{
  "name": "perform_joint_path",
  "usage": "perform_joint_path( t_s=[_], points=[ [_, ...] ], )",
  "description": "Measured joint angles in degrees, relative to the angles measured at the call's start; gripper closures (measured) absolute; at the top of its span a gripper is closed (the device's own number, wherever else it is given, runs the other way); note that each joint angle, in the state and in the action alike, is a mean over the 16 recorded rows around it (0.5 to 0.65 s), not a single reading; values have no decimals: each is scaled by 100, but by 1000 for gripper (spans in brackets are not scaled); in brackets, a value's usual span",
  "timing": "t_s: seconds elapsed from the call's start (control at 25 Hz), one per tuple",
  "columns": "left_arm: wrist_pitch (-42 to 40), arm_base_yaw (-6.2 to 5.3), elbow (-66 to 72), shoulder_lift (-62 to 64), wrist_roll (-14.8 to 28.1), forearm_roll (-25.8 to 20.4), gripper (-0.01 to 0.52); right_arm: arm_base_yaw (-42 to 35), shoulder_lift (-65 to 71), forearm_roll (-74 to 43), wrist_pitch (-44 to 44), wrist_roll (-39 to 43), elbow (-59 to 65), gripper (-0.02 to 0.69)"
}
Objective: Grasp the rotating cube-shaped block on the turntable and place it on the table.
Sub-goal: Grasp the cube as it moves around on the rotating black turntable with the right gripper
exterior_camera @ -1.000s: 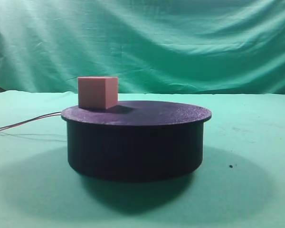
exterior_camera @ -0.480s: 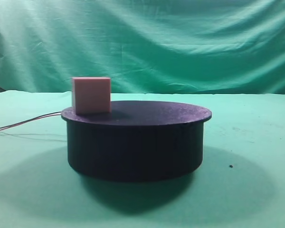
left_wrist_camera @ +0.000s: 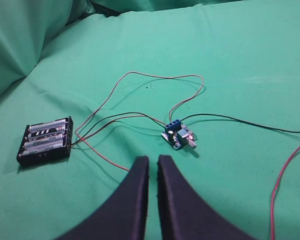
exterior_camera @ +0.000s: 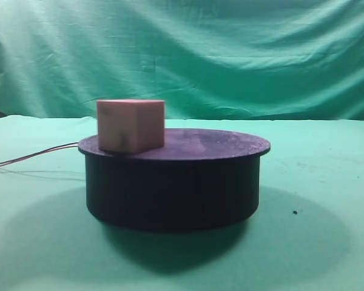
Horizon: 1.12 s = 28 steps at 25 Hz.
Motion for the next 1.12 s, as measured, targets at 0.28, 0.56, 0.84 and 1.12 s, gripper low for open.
perform_joint_path(
  t_s=[0.28, 0.56, 0.84, 1.12],
  points=[
    [0, 0, 0, 0, 0, 0, 514, 682, 1579, -25, 455, -62, -511, 665],
    [0, 0, 0, 0, 0, 0, 514, 1914, 2852, -428, 674, 355, -1397, 644],
    [0, 0, 0, 0, 0, 0, 514, 2943, 3709, -711, 746, 950, -2267, 474],
    [0, 0, 0, 0, 0, 0, 514, 3320, 4428, -630, 832, 1193, -2814, 221]
  ],
)
